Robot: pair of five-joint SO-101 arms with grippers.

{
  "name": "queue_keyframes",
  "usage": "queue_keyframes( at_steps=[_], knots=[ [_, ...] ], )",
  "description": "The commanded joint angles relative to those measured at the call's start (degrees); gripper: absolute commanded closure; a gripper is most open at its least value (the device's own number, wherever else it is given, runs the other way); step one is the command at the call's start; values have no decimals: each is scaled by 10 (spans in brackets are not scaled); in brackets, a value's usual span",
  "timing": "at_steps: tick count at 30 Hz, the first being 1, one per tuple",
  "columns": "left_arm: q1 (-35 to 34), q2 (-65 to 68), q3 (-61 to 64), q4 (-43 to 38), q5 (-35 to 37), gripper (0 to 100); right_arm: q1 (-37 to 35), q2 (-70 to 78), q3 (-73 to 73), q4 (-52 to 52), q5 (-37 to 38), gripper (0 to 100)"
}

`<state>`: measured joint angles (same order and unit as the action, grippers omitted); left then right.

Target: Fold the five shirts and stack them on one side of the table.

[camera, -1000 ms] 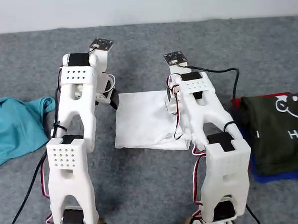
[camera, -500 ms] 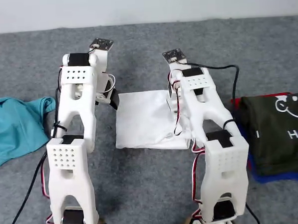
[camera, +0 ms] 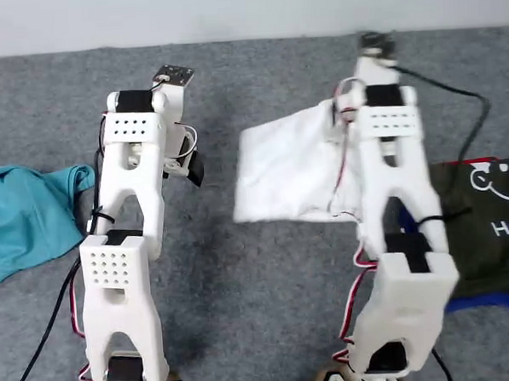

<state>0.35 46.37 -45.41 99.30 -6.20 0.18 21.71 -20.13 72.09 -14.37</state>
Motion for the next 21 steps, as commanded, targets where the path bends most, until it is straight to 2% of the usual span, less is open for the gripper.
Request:
queue_keyframes(
  at_steps=[1, 10, 19, 21],
  knots=[
    [1, -40, -15, 12, 4, 763, 55, -58, -28, -7, -47, 989],
    [2, -40, 2, 12, 3, 763, 197, -106, -27, 12, -93, 989],
    [1, -40, 52, 11, 0, 763, 205, -122, -62, -7, -88, 989],
    [-1, -40, 54, 11, 0, 763, 201, -128, -89, -18, -55, 989]
  ],
)
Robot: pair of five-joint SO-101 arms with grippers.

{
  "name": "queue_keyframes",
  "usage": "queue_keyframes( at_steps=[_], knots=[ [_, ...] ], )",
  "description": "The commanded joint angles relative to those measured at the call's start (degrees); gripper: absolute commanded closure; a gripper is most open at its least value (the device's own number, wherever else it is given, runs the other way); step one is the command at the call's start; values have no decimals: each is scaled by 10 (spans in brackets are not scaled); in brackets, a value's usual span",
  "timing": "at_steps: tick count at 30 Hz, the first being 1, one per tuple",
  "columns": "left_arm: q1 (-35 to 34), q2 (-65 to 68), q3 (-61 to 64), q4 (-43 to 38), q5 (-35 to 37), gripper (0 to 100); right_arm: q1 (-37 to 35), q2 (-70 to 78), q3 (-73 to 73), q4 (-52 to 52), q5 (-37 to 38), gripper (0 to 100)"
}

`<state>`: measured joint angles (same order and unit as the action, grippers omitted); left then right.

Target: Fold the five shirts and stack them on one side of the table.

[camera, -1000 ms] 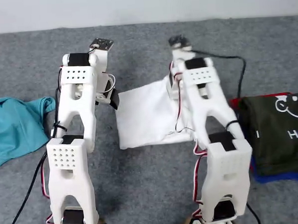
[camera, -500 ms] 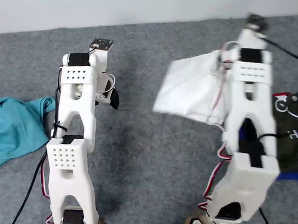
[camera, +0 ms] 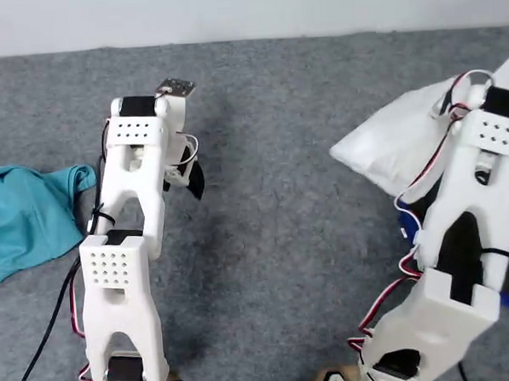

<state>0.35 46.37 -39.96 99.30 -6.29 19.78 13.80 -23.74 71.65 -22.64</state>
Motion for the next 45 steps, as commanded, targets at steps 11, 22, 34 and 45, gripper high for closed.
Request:
queue_keyframes(
  at_steps=[11, 22, 34, 45],
  knots=[
    [-3, -40, 0, 11, 1, 763, 22, -53, -111, 43, 34, 989],
    [-3, -39, 4, 11, 1, 763, 159, -50, -111, 193, 42, 989],
    [-4, -40, 42, 11, 0, 763, 269, -48, -45, 221, 224, 989],
    [-4, -40, 43, 11, 0, 763, 314, -52, 171, 112, 287, 989]
  ],
)
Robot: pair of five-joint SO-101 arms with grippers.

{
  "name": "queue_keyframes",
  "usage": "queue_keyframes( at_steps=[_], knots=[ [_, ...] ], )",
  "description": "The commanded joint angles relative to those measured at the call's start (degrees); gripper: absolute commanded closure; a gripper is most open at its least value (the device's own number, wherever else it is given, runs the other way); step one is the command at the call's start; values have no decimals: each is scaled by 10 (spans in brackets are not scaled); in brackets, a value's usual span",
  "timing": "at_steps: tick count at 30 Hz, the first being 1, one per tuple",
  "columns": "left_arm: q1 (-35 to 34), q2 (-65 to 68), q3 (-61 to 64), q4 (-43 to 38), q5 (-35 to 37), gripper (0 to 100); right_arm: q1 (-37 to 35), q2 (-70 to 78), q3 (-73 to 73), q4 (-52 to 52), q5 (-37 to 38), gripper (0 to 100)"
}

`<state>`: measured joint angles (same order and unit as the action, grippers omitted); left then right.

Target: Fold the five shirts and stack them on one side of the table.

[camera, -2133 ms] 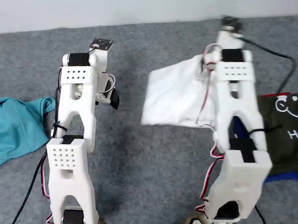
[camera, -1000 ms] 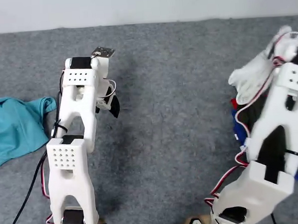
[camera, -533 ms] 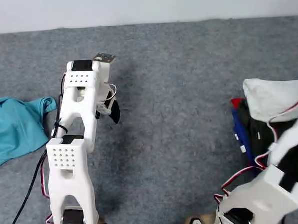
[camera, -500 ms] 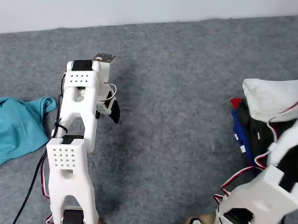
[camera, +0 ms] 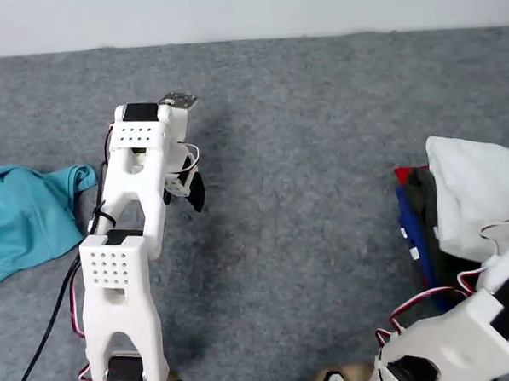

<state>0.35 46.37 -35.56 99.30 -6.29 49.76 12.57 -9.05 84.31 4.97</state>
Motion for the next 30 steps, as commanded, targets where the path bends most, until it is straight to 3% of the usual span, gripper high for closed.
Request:
queue_keyframes(
  at_steps=[1, 4, 10, 17, 20, 23, 27, 30],
  knots=[
    [-4, -40, -1, 11, 0, 763, 18, -41, 27, -16, 11, 989],
    [-4, -40, -1, 11, 0, 763, 42, -41, 25, -13, 16, 989],
    [-4, -39, 0, 11, 0, 763, 60, -40, 17, 57, 108, 983],
    [-4, -39, 0, 11, 0, 763, 53, -45, 4, 106, 151, 735],
    [-4, -39, 0, 11, 0, 763, 74, -77, -56, 185, 171, 733],
    [-4, -39, 0, 11, 0, 763, 87, -148, -86, 186, 175, 734],
    [-4, -39, 0, 11, 0, 763, 12, -239, -65, 178, 159, 734],
    [-4, -39, 0, 11, 0, 763, -89, -256, -21, 107, 95, 735]
  ],
)
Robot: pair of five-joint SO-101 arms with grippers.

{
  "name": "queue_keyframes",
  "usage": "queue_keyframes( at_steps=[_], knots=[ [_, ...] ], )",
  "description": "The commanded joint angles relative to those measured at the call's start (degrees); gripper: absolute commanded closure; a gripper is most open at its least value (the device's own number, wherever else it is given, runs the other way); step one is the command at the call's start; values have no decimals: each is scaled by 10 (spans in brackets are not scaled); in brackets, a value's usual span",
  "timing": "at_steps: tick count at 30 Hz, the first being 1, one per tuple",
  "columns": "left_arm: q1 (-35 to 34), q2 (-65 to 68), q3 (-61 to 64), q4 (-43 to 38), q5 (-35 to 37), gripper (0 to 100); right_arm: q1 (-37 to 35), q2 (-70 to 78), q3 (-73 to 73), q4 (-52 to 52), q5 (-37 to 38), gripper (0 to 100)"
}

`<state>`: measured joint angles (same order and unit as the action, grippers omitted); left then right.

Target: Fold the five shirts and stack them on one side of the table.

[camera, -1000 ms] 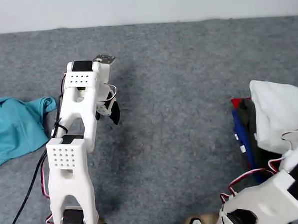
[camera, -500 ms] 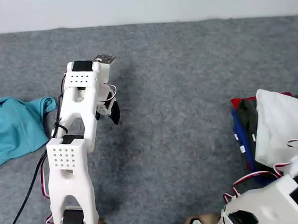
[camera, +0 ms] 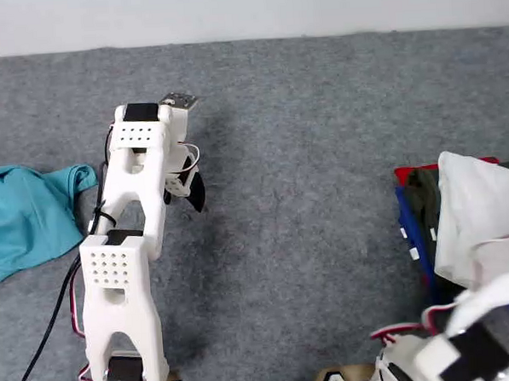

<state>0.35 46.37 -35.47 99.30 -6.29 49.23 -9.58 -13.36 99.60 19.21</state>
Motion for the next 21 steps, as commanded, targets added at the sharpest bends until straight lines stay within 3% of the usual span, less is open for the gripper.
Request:
queue_keyframes(
  at_steps=[1, 5, 8, 21],
  knots=[
    [-4, -39, 0, 11, 0, 763, -111, -35, 46, -87, -66, 735],
    [-4, -39, 24, 11, 0, 763, -184, -36, 171, -237, -104, 735],
    [-4, -39, 36, 11, 0, 763, -189, -42, 248, -275, -102, 735],
    [-4, -39, 38, 3, 0, 763, -177, -50, 353, -172, -74, 735]
  ],
)
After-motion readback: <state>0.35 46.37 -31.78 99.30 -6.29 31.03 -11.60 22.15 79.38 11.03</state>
